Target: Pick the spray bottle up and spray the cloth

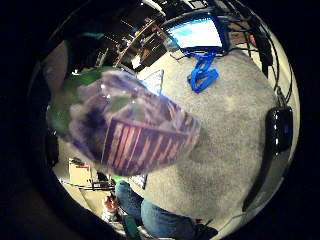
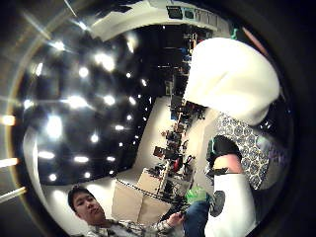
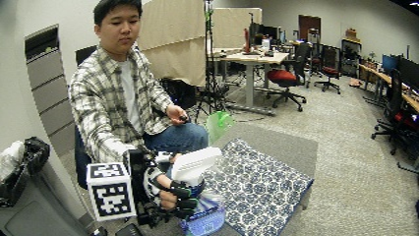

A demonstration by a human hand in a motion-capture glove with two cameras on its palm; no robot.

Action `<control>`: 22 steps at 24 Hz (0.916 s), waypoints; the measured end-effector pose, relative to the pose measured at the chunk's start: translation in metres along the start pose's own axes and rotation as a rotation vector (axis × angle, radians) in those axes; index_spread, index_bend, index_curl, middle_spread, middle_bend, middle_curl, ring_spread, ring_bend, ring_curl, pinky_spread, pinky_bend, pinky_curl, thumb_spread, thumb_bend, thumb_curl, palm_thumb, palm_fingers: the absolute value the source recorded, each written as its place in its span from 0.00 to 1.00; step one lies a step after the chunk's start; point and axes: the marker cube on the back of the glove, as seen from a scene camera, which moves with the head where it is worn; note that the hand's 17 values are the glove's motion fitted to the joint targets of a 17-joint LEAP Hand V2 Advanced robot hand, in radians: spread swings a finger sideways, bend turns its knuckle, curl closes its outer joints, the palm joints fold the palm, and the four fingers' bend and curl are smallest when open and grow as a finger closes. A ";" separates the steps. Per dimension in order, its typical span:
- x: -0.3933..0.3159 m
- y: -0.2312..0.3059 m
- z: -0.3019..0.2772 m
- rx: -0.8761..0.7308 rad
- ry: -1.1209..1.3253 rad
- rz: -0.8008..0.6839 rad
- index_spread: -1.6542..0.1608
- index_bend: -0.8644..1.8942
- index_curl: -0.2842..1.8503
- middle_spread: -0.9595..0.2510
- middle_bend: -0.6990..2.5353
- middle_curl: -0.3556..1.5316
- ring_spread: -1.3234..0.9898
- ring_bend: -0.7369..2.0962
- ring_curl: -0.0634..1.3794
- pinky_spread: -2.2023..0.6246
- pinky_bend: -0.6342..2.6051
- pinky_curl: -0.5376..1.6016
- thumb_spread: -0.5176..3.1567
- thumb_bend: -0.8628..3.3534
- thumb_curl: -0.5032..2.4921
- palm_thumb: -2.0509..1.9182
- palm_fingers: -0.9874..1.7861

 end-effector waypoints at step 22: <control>0.014 -0.046 0.020 -0.104 -0.060 -0.008 0.77 0.45 0.27 0.66 0.35 0.43 0.48 0.47 0.34 0.73 0.35 0.41 0.26 0.20 0.38 0.78 0.80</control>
